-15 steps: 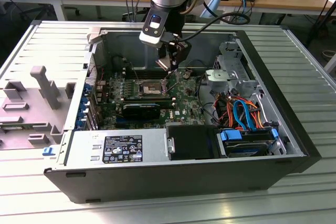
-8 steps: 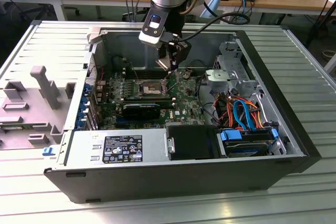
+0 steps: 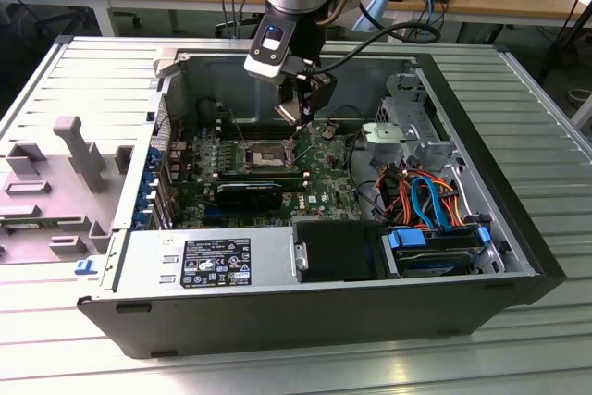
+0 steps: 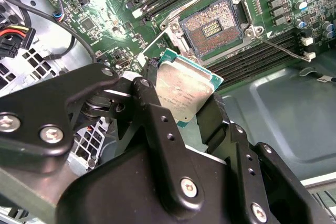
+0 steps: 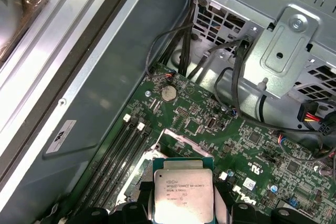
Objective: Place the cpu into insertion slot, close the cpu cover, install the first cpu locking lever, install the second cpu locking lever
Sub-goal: 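Place the cpu into insertion slot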
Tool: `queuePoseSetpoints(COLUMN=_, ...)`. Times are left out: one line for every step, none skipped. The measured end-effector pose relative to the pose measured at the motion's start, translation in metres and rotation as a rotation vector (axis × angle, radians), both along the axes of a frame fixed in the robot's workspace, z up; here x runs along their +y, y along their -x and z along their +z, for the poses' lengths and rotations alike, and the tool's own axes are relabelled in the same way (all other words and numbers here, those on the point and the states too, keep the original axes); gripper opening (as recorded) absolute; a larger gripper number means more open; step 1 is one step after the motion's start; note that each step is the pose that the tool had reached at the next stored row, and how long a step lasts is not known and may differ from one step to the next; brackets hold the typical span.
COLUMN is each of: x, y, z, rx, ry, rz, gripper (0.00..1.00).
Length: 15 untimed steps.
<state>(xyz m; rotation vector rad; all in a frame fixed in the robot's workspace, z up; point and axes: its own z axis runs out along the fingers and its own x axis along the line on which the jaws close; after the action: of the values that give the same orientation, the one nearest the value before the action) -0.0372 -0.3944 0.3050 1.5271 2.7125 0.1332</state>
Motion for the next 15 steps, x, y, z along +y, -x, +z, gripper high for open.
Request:
queuePoseSetpoints(x=0.0000, y=0.0000, z=0.0000, rx=0.0000, ry=0.0001, rz=-0.001, gripper=0.54)
queuePoseSetpoints(x=0.0000, y=0.0000, z=0.0000, rx=0.0000, ry=0.0001, rz=-0.002, gripper=0.54)
queuePoseSetpoints(x=0.0000, y=0.0000, z=0.0000, rx=0.0000, ry=0.0000, rz=-0.003, gripper=0.54)
queuePoseSetpoints(x=0.0000, y=0.0000, z=0.0000, rx=0.0000, ry=0.0001, rz=-0.004, gripper=0.54)
queuePoseSetpoints(x=0.0000, y=0.0000, z=0.0000, rx=0.0000, ry=0.0001, rz=-0.005, gripper=0.54)
queuePoseSetpoints(x=0.0000, y=0.0000, z=0.0000, rx=0.0000, ry=0.0000, rz=-0.006, gripper=0.54)
queuePoseSetpoints(x=0.0000, y=0.0000, z=0.0000, rx=0.0000, ry=0.0001, rz=-0.007, gripper=0.54)
queuePoseSetpoints(x=0.0000, y=0.0000, z=0.0000, rx=0.0000, ry=0.0000, rz=-0.008, gripper=0.54)
queuePoseSetpoints(x=0.0000, y=0.0000, z=0.0000, rx=0.0000, ry=0.0000, rz=-0.009, gripper=0.54)
queuePoseSetpoints(x=0.0000, y=0.0000, z=0.0000, rx=0.0000, ry=0.0001, rz=-0.010, gripper=0.54)
queuePoseSetpoints(x=0.0000, y=0.0000, z=0.0000, rx=0.0000, ry=0.0000, rz=-0.012, gripper=0.54)
queuePoseSetpoints(x=0.0000, y=0.0000, z=0.0000, rx=0.0000, ry=0.0000, rz=-0.013, gripper=0.54)
queuePoseSetpoints(x=0.0000, y=0.0000, z=0.0000, rx=0.0000, ry=0.0001, rz=-0.014, gripper=0.54)
queuePoseSetpoints(x=0.0000, y=0.0000, z=0.0000, rx=0.0000, ry=0.0000, rz=-0.015, gripper=0.54)
queuePoseSetpoints(x=0.0000, y=0.0000, z=0.0000, rx=0.0000, ry=0.0000, rz=-0.015, gripper=0.54)
